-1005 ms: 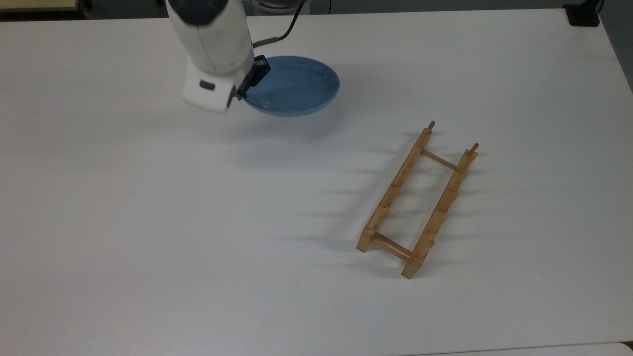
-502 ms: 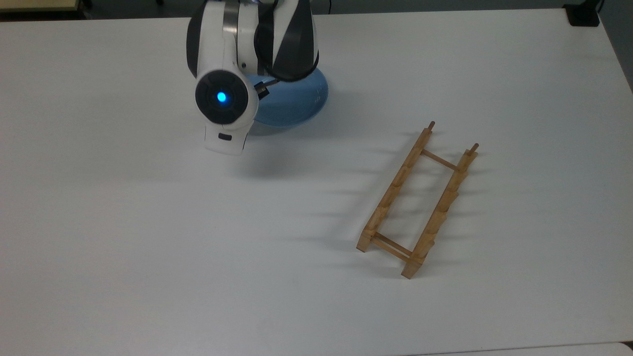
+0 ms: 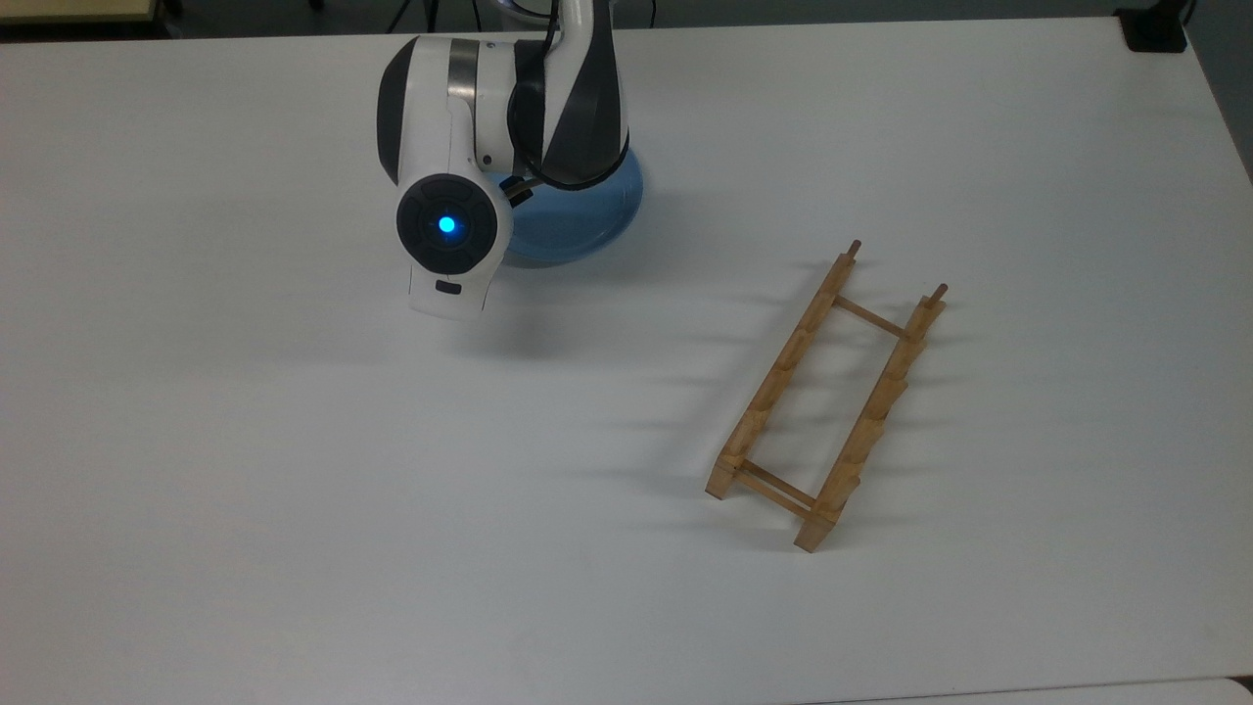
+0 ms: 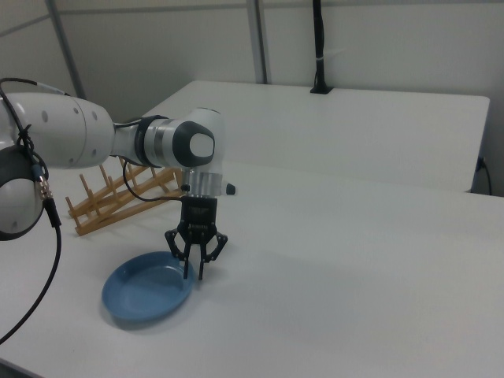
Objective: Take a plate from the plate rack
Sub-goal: 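Carry the plate away from the rack and lower it flat onto the table, then open the gripper, release the plate, and raise the gripper away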
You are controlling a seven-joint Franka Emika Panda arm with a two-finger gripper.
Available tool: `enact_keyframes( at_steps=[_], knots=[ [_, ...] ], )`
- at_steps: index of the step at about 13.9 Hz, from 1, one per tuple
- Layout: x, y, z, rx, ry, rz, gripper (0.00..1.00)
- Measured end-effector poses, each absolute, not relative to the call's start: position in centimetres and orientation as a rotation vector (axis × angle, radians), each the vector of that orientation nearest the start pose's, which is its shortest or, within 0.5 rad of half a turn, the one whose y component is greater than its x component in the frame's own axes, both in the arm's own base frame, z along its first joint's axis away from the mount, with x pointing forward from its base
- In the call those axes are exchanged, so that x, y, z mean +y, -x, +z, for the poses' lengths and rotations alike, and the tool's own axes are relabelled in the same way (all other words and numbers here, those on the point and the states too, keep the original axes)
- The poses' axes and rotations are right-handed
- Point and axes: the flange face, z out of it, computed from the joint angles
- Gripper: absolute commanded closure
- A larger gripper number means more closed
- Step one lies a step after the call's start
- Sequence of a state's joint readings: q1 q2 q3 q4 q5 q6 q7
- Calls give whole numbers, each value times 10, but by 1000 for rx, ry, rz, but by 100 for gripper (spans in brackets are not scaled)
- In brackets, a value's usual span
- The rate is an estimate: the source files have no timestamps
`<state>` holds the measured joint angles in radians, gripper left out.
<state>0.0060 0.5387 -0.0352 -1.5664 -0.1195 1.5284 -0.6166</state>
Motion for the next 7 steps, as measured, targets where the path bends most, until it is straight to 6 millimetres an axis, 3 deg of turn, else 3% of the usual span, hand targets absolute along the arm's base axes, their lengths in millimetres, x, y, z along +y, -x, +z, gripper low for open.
enact_keyframes(
  at_steps=[4, 7],
  knots=[
    [-26, -633, 329, -785, 2920, 820, 0],
    [-18, -639, 382, -653, 3036, 689, 0]
  ],
)
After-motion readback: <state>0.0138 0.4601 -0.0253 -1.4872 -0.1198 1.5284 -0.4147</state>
